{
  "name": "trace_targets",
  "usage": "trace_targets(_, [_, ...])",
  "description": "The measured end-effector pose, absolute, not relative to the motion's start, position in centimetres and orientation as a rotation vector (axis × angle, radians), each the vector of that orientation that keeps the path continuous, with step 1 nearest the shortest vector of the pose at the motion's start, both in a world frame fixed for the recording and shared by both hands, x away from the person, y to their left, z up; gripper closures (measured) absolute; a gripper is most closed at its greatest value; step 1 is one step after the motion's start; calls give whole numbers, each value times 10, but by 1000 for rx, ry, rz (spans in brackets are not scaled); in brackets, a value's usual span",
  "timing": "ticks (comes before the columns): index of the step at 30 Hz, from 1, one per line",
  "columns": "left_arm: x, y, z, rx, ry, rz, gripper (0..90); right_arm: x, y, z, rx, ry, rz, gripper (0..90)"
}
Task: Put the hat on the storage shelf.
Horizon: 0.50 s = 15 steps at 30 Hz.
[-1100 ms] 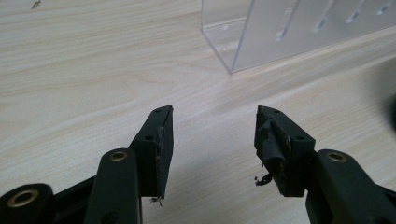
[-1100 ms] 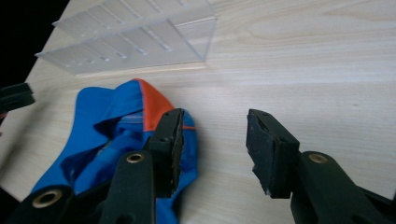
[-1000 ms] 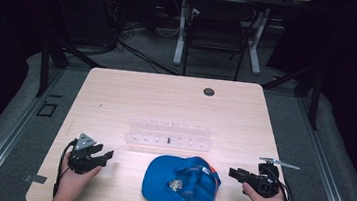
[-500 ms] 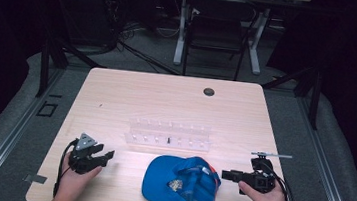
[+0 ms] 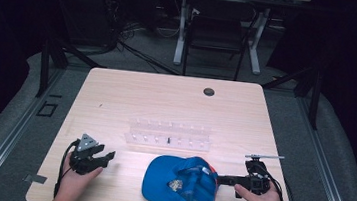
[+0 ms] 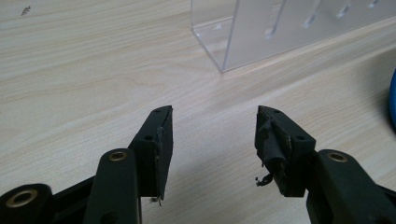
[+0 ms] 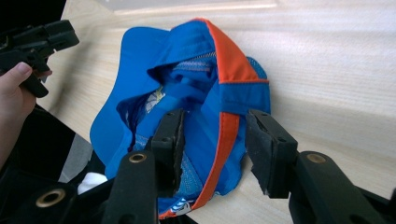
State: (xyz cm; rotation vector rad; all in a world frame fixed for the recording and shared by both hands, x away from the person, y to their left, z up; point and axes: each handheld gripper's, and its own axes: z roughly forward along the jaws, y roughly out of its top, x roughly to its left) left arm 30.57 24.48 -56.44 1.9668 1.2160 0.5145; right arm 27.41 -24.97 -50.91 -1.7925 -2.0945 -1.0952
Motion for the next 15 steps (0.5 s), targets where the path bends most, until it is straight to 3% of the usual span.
trace_targets(15, [306,247,-564,1959,1234,523,472,272,-244,-537,-1756,-2083,-972,559])
